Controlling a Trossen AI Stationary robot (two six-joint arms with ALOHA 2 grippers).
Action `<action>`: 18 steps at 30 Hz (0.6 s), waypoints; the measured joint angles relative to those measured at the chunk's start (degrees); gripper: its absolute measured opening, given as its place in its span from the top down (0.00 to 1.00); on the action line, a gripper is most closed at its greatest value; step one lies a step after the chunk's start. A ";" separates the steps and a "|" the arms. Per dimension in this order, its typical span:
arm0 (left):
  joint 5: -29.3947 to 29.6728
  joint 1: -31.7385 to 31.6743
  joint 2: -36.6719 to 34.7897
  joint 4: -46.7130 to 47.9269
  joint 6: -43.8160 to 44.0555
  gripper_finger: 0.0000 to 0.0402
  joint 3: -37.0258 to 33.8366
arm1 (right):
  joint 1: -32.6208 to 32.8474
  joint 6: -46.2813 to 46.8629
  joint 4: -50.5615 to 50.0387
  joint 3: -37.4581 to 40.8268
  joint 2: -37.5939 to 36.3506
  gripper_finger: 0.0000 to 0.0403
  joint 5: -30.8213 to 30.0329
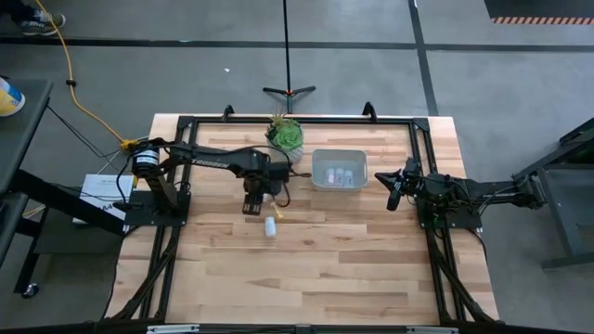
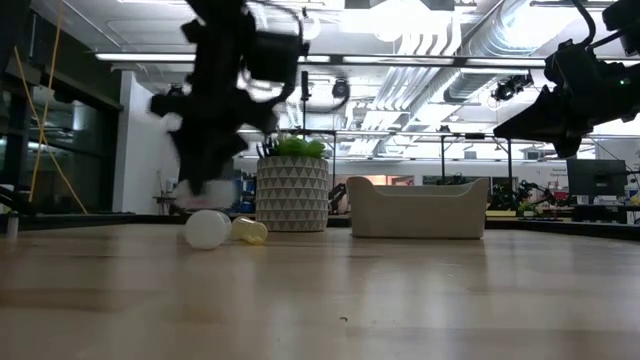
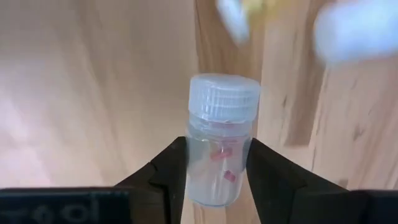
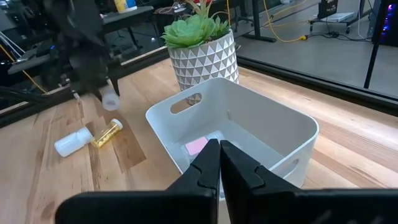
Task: Pick and place pill bottles into a basket
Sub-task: Put the transparent medicine bottle into the gray bin
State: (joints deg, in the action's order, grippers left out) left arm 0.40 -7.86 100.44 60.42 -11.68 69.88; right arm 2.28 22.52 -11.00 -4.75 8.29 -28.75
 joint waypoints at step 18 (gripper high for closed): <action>-2.99 0.00 -0.09 -34.17 5.94 0.55 14.61 | 0.00 0.00 0.00 0.00 0.00 0.99 0.06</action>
State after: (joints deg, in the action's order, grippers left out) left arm -2.59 -7.86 100.36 26.25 -5.74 84.49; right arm 2.28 22.52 -11.00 -4.75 8.29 -28.69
